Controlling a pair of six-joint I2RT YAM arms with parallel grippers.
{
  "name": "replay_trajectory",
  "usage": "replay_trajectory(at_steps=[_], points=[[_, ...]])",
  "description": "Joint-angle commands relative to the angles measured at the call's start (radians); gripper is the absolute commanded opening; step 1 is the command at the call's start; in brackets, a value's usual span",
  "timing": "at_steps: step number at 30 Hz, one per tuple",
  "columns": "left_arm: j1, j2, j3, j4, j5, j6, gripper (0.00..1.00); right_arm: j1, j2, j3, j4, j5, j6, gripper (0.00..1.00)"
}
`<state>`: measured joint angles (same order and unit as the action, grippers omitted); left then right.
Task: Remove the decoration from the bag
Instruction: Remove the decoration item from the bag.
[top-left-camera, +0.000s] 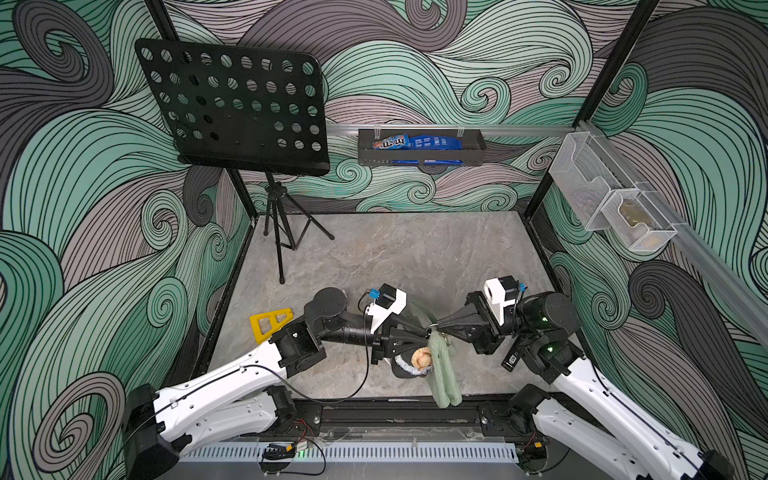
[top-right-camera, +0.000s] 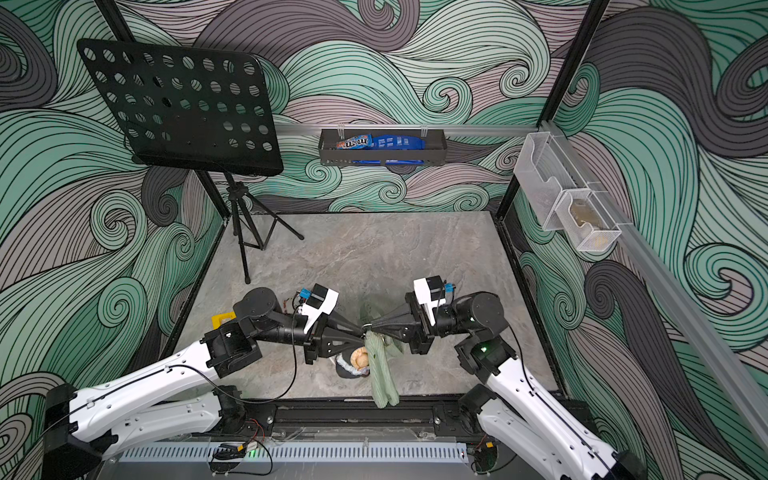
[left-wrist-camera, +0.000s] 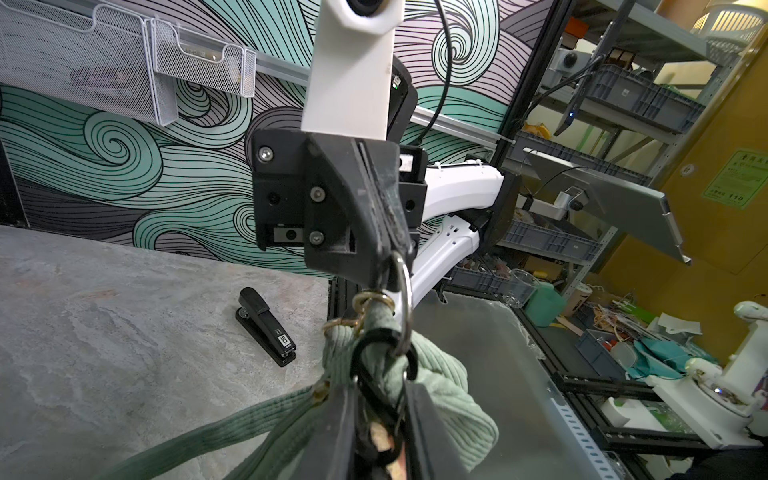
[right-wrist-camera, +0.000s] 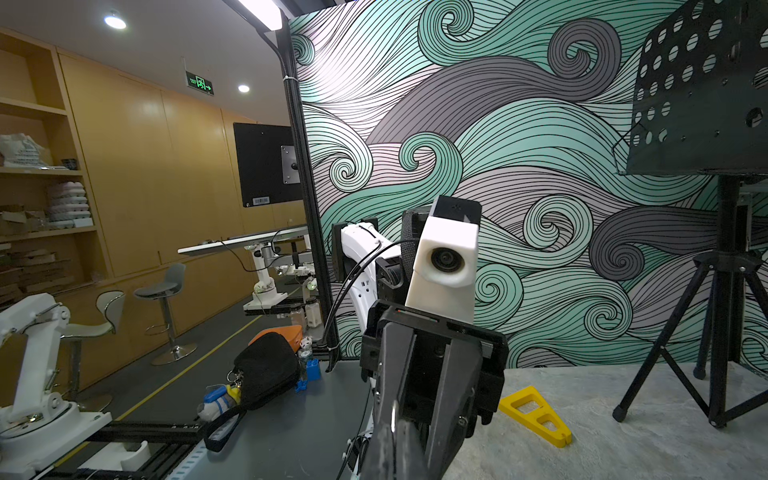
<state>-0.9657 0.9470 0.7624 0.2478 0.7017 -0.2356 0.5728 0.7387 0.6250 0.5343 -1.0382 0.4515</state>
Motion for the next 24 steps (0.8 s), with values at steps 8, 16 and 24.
replay_trajectory(at_steps=[8,16,24], points=[[-0.005,0.000,0.040,-0.049,-0.037,0.023,0.06,0.006,-0.008,0.002,0.014,0.006,-0.021,0.00],[-0.005,-0.011,0.046,-0.059,-0.057,0.020,0.06,0.005,-0.014,0.009,-0.006,-0.009,-0.041,0.00],[-0.005,-0.021,0.066,-0.088,-0.140,-0.007,0.06,0.006,-0.022,0.007,-0.028,-0.027,-0.079,0.00]])
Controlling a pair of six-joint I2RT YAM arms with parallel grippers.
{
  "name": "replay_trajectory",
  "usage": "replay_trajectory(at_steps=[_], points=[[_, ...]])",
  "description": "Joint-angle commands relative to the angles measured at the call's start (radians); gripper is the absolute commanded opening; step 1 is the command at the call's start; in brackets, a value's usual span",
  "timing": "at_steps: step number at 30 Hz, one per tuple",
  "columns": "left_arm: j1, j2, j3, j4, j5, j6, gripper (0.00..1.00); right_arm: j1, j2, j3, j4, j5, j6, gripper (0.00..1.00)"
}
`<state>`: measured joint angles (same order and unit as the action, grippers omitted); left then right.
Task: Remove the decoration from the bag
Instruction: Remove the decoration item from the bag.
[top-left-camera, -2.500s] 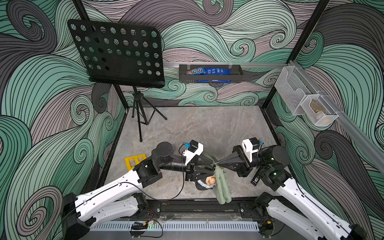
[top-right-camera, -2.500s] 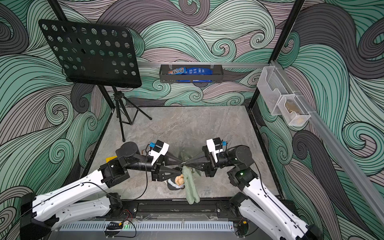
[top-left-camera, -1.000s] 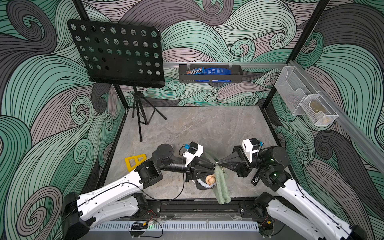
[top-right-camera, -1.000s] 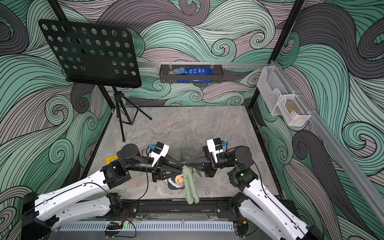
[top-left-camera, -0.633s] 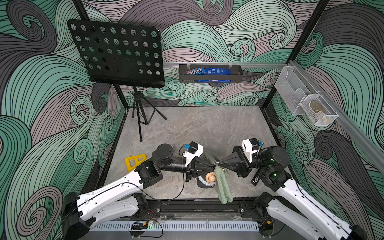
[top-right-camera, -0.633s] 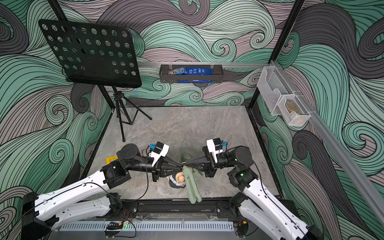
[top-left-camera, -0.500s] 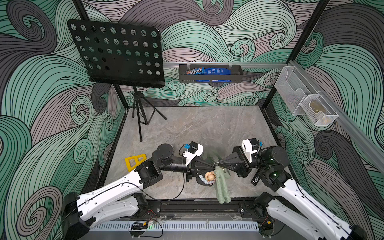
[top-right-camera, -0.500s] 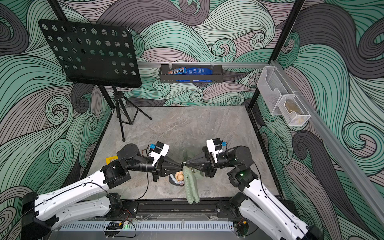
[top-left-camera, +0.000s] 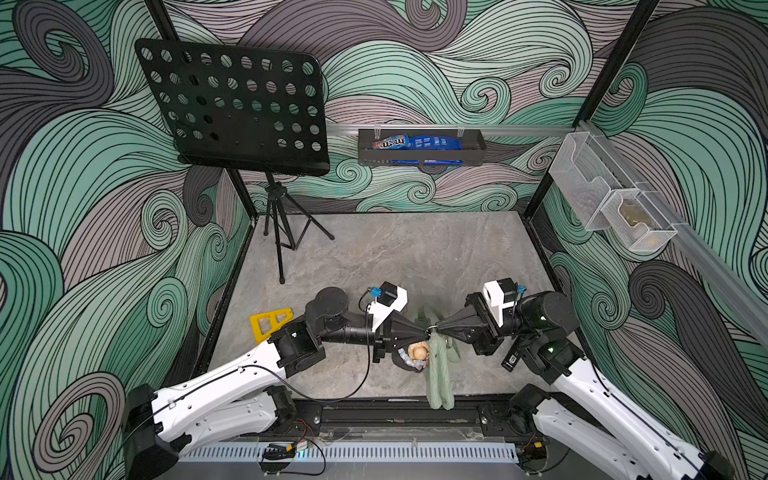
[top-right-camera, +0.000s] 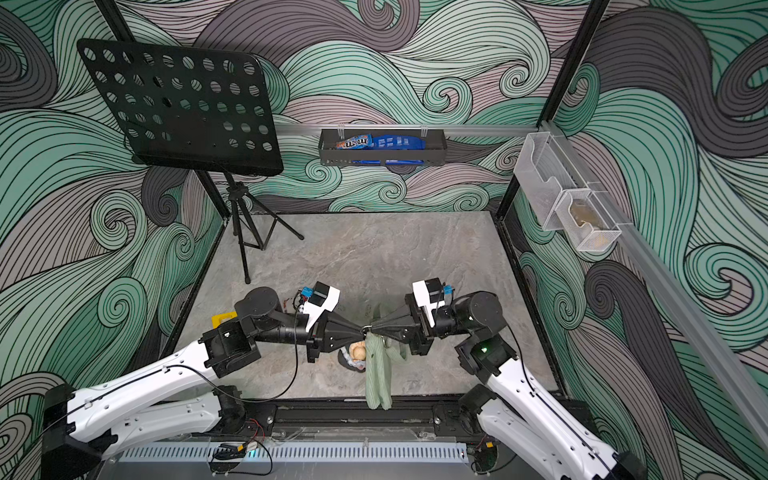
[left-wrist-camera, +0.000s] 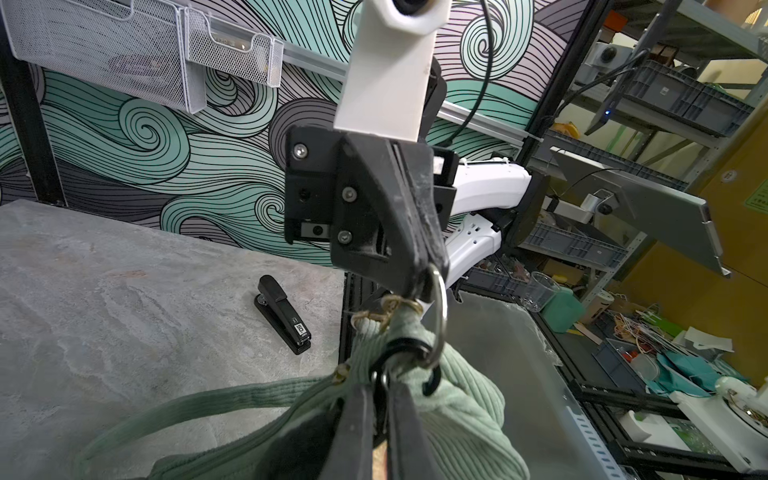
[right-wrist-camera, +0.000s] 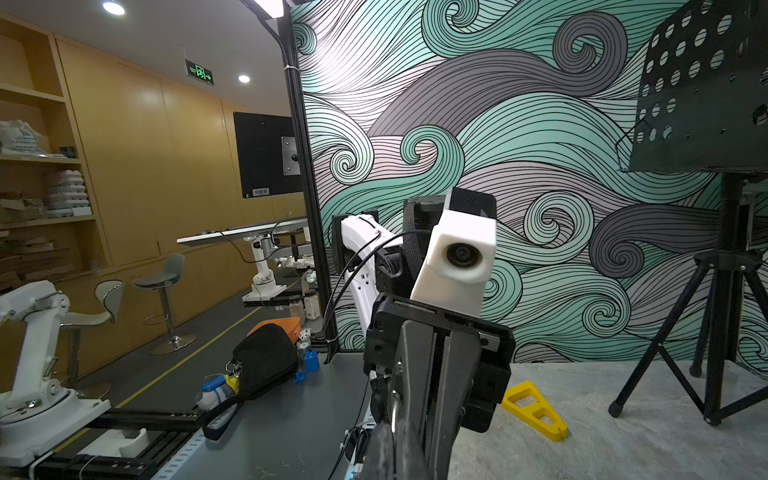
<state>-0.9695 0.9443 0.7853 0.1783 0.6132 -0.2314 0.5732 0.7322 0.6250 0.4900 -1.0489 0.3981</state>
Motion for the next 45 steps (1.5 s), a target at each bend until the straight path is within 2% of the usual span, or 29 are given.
replay_trajectory(at_steps=[1,24,36,42,45], points=[[-0.001,-0.020,0.042,-0.016,-0.056,-0.016,0.06,0.005,-0.015,0.006,0.013,-0.019,-0.029,0.00],[-0.001,-0.043,0.045,0.008,-0.119,-0.065,0.07,0.005,0.028,0.007,-0.080,-0.031,-0.095,0.00],[-0.001,-0.088,0.026,0.017,-0.179,-0.013,0.07,0.004,0.093,0.044,-0.142,-0.056,-0.082,0.00],[-0.001,-0.099,0.014,-0.013,-0.216,-0.003,0.07,0.001,0.058,0.044,-0.177,-0.016,-0.128,0.00],[-0.001,-0.116,0.000,-0.029,-0.249,0.010,0.07,-0.010,0.025,0.047,-0.231,0.081,-0.154,0.00]])
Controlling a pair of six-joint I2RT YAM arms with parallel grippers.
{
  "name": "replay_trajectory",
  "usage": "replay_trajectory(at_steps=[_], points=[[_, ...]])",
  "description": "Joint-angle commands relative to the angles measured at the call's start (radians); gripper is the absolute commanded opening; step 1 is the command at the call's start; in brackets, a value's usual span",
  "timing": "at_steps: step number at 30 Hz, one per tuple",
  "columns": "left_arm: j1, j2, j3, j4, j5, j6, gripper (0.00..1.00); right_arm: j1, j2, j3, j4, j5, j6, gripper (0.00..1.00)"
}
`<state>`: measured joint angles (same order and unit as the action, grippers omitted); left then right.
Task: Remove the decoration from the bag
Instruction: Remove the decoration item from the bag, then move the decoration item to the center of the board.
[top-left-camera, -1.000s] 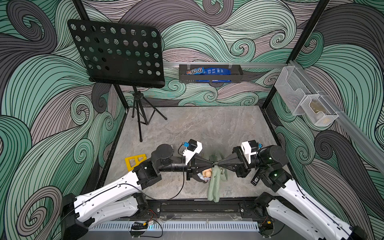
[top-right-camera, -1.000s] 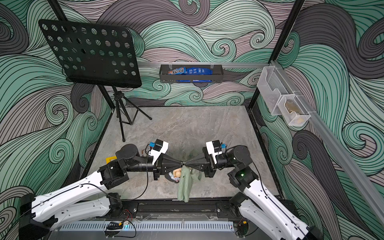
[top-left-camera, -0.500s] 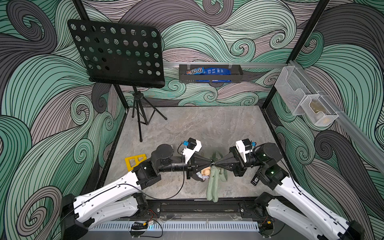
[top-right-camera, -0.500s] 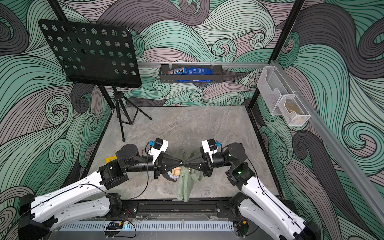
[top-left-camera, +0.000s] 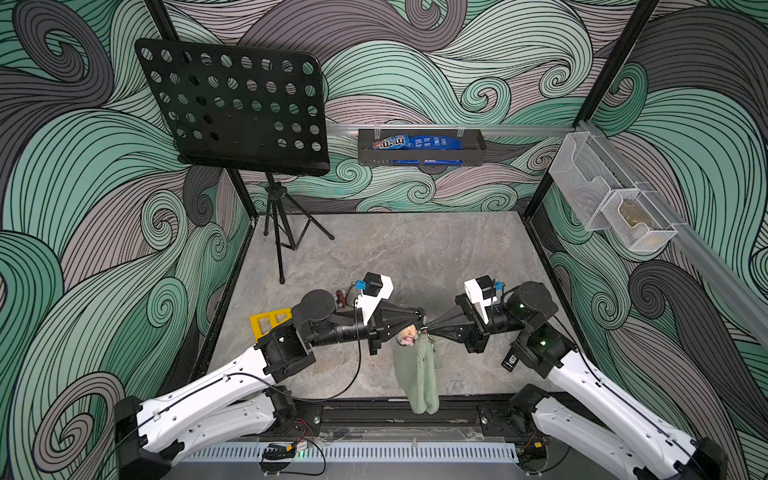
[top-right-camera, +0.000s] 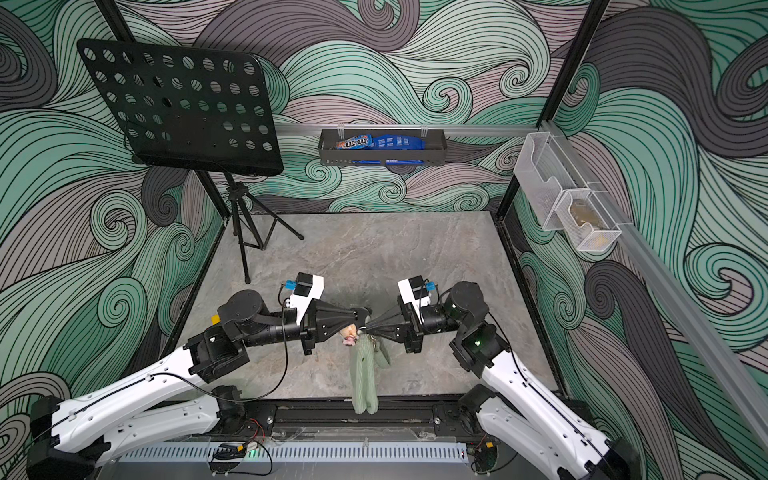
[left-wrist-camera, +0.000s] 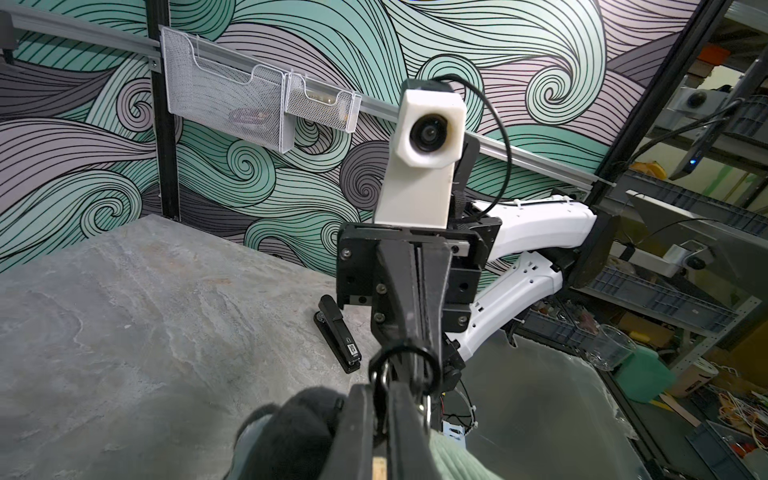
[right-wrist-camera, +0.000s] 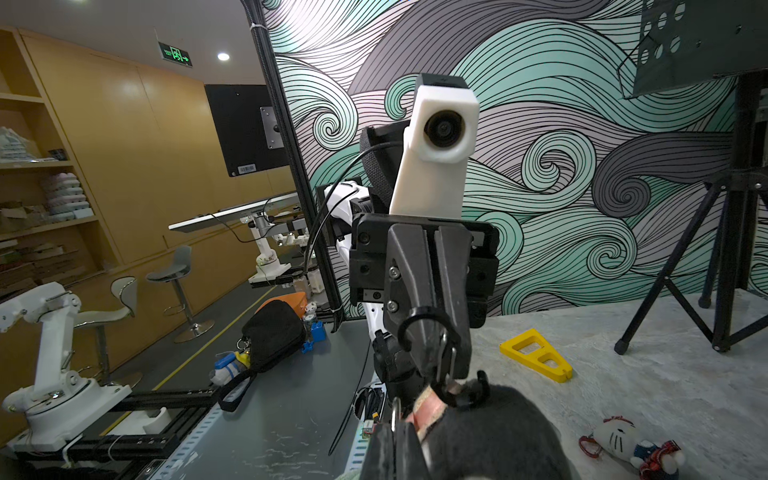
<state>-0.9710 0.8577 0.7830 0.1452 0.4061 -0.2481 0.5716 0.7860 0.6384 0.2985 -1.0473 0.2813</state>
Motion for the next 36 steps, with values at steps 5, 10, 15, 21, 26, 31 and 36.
replay_trajectory(at_steps=[5,10,15,21,26,31,36], points=[[0.000,-0.048,-0.018,-0.003,-0.086,0.028,0.19,-0.038,-0.073,0.021,-0.052,0.137,-0.047,0.00],[0.000,-0.051,-0.025,-0.005,-0.106,0.028,0.21,-0.047,-0.069,0.021,-0.053,0.124,-0.045,0.00],[0.000,-0.048,-0.027,-0.009,-0.112,0.032,0.23,-0.047,-0.060,0.023,-0.054,0.117,-0.046,0.00],[0.000,-0.052,-0.031,-0.011,-0.128,0.034,0.28,-0.049,-0.062,0.025,-0.053,0.116,-0.047,0.00],[0.001,-0.056,-0.032,-0.017,-0.138,0.039,0.31,-0.051,-0.061,0.026,-0.053,0.112,-0.047,0.00],[0.002,-0.061,-0.037,-0.029,-0.160,0.041,0.31,-0.052,-0.057,0.025,-0.050,0.110,-0.047,0.00],[0.002,-0.064,-0.054,-0.036,-0.184,0.045,0.31,-0.058,-0.052,0.018,-0.043,0.110,-0.042,0.00]])
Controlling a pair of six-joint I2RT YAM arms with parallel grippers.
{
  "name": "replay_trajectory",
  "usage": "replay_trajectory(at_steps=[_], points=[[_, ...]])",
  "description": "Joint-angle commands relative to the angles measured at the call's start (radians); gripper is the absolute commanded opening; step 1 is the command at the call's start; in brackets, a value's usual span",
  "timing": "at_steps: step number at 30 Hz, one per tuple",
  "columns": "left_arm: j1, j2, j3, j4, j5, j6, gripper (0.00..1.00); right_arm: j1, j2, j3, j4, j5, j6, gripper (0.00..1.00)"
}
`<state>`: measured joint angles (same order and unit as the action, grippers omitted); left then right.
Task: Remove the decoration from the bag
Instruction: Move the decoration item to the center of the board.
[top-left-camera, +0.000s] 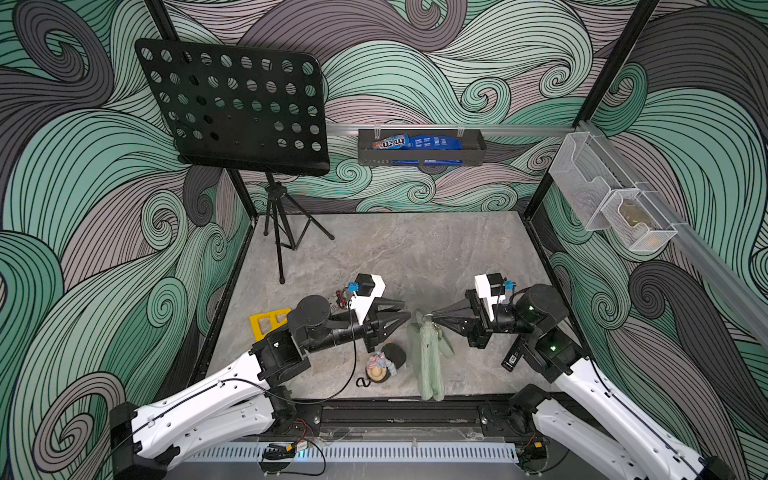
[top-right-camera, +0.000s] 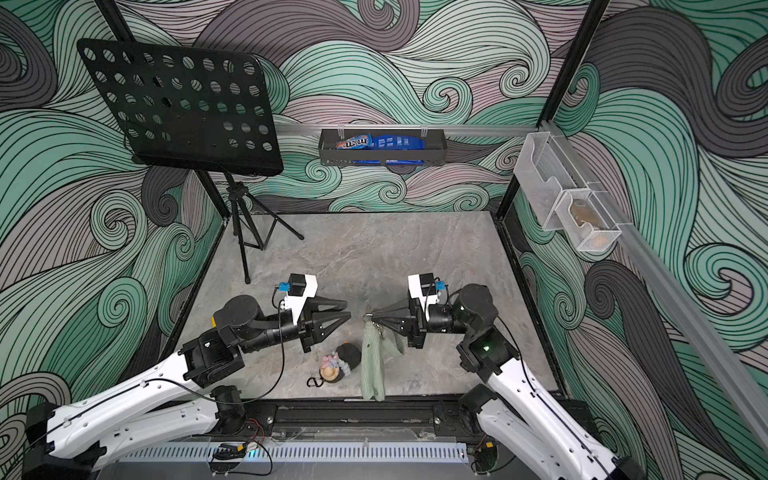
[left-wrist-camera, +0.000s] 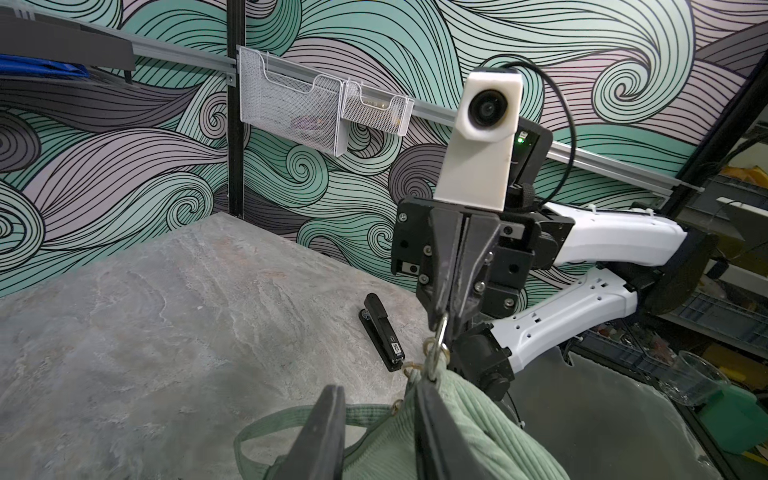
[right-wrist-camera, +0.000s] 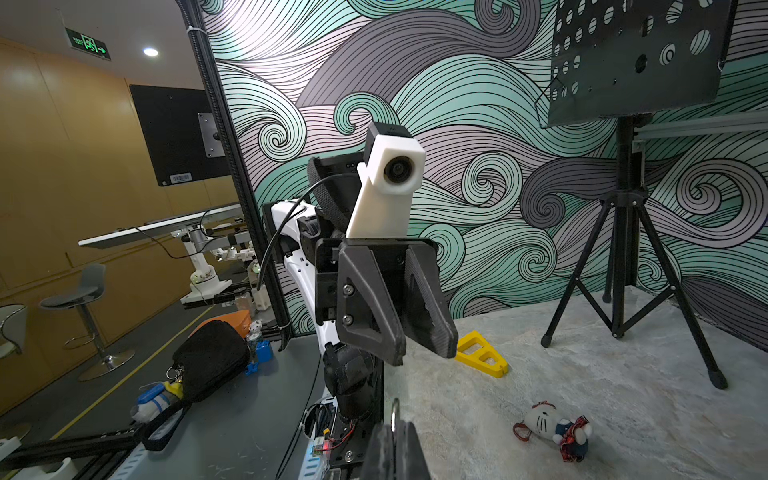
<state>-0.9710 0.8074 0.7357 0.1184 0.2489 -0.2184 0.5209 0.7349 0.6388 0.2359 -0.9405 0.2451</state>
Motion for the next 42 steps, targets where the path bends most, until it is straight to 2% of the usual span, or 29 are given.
replay_trajectory(at_steps=[1,9,17,22,25,29,32,36,42], points=[[0.002,-0.015,-0.010,-0.009,-0.032,0.016,0.31,-0.008,0.001,0.017,0.021,0.002,-0.006,0.00],[0.003,-0.024,-0.054,-0.046,-0.071,0.015,0.31,-0.041,-0.003,0.010,0.028,0.028,0.012,0.00],[0.003,-0.034,-0.160,-0.177,-0.093,-0.064,0.30,-0.141,-0.030,0.006,0.012,0.104,0.057,0.00],[0.002,-0.037,-0.215,-0.303,-0.066,-0.155,0.32,-0.185,-0.038,0.018,-0.020,0.171,0.075,0.00],[0.002,-0.041,-0.251,-0.350,-0.011,-0.202,0.34,-0.188,-0.036,0.035,-0.073,0.236,0.060,0.00],[-0.002,-0.041,-0.313,-0.340,0.078,-0.280,0.34,-0.192,-0.030,0.062,-0.144,0.302,0.021,0.00],[-0.006,-0.038,-0.351,-0.354,0.072,-0.308,0.35,-0.193,-0.043,0.068,-0.165,0.316,0.003,0.00],[-0.005,-0.005,-0.351,-0.369,0.053,-0.333,0.36,-0.196,-0.065,0.067,-0.164,0.333,0.003,0.00],[-0.005,0.121,-0.323,-0.367,-0.008,-0.335,0.42,-0.199,-0.067,0.076,-0.178,0.338,0.001,0.00]])
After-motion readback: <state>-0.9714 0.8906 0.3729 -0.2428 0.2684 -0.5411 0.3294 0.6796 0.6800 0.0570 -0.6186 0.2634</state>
